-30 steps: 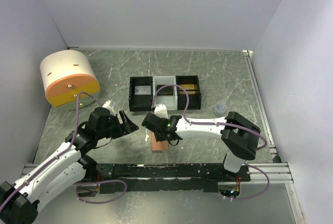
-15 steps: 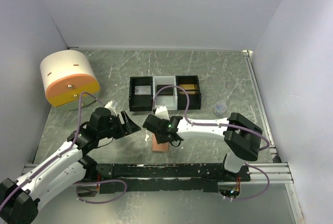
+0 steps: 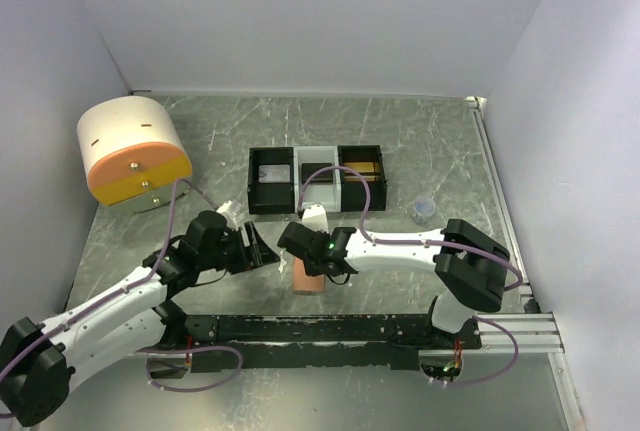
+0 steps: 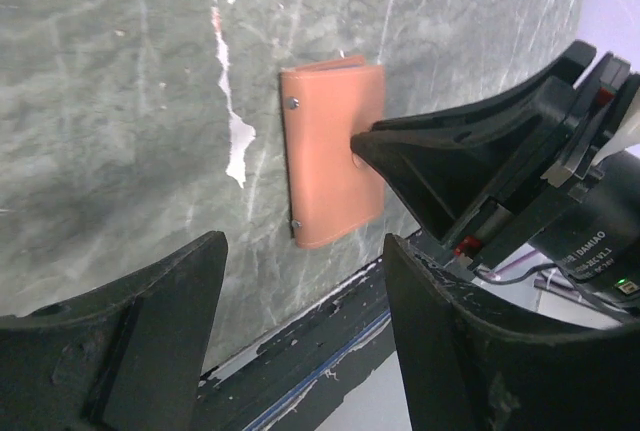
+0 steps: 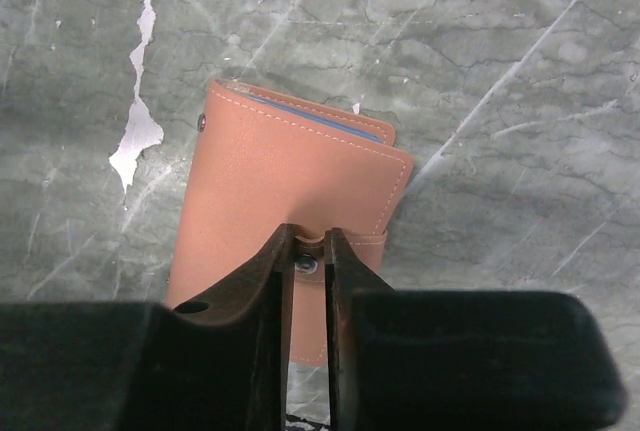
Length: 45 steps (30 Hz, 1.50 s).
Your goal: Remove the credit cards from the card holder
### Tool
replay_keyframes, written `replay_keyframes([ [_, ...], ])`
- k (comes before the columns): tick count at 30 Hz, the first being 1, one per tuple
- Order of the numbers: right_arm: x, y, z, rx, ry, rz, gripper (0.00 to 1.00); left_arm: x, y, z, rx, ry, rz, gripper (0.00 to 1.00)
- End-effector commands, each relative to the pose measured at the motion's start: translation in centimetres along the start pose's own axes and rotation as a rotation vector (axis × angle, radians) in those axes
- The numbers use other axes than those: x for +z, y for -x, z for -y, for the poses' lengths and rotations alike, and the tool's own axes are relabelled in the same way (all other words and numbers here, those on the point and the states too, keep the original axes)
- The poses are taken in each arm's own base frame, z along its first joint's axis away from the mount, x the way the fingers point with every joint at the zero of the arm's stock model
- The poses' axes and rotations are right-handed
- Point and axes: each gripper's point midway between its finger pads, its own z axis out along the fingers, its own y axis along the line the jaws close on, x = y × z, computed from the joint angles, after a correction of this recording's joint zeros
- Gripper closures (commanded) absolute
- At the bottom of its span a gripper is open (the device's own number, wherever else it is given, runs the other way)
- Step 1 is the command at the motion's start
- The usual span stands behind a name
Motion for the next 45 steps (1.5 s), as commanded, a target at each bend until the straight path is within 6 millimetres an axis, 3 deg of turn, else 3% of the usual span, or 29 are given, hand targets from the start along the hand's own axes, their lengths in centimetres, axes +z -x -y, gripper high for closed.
replay_keyframes([
  [1, 1.4, -3.2, 0.6, -0.024, 0.014, -0.084, 0.9, 0.7, -0.5, 2.5, 0.044, -0.077, -0.01, 0.25],
  [8, 0.4, -2.2, -0.5, 0.003, 0.118, -0.04, 1.0, 3.5, -3.2, 2.5, 0.102, 0.018, -0.078, 0.26],
  [12, -0.3, -1.7, -1.2, 0.027, 0.198, -0.017, 1.0, 5.0, -4.4, 3.7, 0.114, -0.003, -0.089, 0.27],
  [15, -0.9, -1.4, -1.8, 0.041, 0.256, 0.0, 1.0, 6.1, -5.2, 3.5, 0.14, 0.067, -0.1, 0.27],
  [20, -1.0, -1.1, -1.6, 0.074, 0.31, 0.0, 1.0, 6.9, -5.8, 0.3, 0.145, 0.279, -0.088, 0.36],
  [28, -2.0, -0.7, -0.5, 0.11, 0.358, 0.011, 1.0, 6.4, -7.1, -4.2, 0.141, 0.46, -0.1, 0.54],
  [32, -2.2, -0.9, -0.1, 0.119, 0.37, 0.011, 1.0, 6.1, -7.6, -5.1, 0.115, 0.478, -0.102, 0.54],
  [36, -2.1, -1.0, 0.7, 0.091, 0.32, -0.004, 1.0, 6.2, -7.6, -4.3, 0.109, 0.436, -0.095, 0.56],
  [40, -2.1, -0.9, 1.3, 0.057, 0.263, -0.018, 0.84, 6.7, -7.6, -2.8, 0.116, 0.359, -0.089, 0.56],
  [45, -2.3, -0.6, 0.1, 0.036, 0.278, -0.015, 0.68, 6.7, -7.5, -2.0, 0.104, 0.322, -0.077, 0.59],
])
